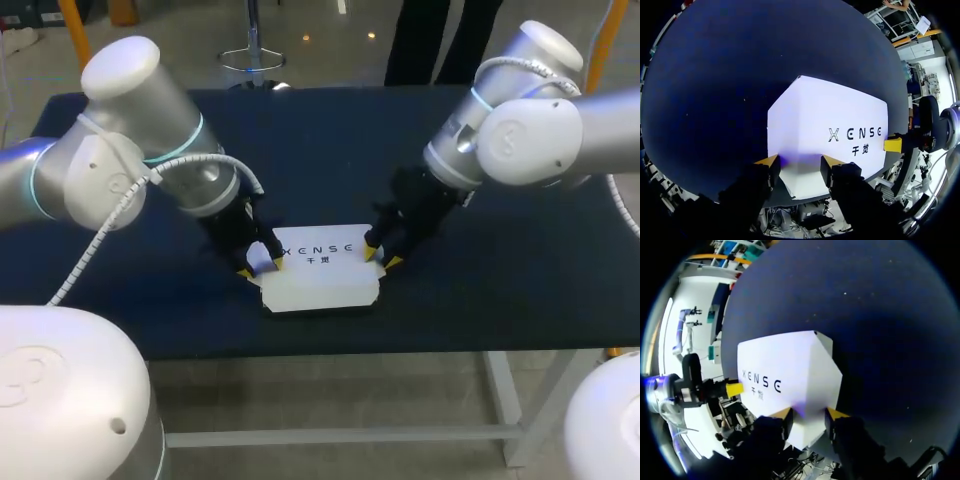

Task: Assemble the packaging by folding the flat box into shape, placing the metal phone stand inside, and closing the box properly

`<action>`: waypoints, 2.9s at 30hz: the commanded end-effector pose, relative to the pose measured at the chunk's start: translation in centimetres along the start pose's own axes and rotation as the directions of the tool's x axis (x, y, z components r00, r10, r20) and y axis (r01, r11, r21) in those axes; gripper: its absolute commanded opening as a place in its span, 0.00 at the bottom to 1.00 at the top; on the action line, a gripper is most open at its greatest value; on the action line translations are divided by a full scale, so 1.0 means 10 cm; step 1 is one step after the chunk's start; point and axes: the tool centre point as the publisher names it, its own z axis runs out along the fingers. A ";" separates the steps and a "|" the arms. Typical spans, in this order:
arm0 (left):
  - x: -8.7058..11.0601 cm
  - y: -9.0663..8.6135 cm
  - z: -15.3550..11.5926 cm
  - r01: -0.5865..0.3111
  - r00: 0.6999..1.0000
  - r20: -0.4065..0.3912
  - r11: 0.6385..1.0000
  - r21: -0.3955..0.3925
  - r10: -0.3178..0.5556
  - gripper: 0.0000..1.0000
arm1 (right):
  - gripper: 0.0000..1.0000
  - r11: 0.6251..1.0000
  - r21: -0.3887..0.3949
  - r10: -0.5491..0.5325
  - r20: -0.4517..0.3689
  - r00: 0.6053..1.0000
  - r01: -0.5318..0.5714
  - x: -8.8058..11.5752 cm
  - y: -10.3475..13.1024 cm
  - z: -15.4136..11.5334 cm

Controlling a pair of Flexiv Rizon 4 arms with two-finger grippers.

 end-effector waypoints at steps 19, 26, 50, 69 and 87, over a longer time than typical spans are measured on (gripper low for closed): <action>0.00 0.04 0.08 -0.037 0.985 -0.167 0.999 0.021 0.040 0.51 | 0.44 1.000 -0.009 -0.027 -0.060 0.998 0.026 0.06 0.05 0.09; 0.03 0.04 0.08 -0.033 0.978 -0.204 0.999 0.023 0.037 0.50 | 0.43 0.999 -0.027 -0.036 -0.086 0.996 0.033 0.09 0.05 0.10; 0.11 0.02 0.11 -0.037 0.943 -0.330 0.999 0.031 0.045 0.49 | 0.41 0.999 -0.025 -0.025 -0.131 0.991 0.022 0.11 0.06 0.10; 0.11 0.02 0.11 -0.037 0.943 -0.330 0.999 0.031 0.045 0.46 | 0.42 0.999 -0.025 -0.025 -0.131 0.991 0.022 0.11 0.06 0.10; 0.14 0.01 0.10 -0.050 0.944 -0.325 0.998 0.026 0.056 0.47 | 0.42 1.000 -0.022 -0.016 -0.116 0.993 0.014 0.12 0.08 0.10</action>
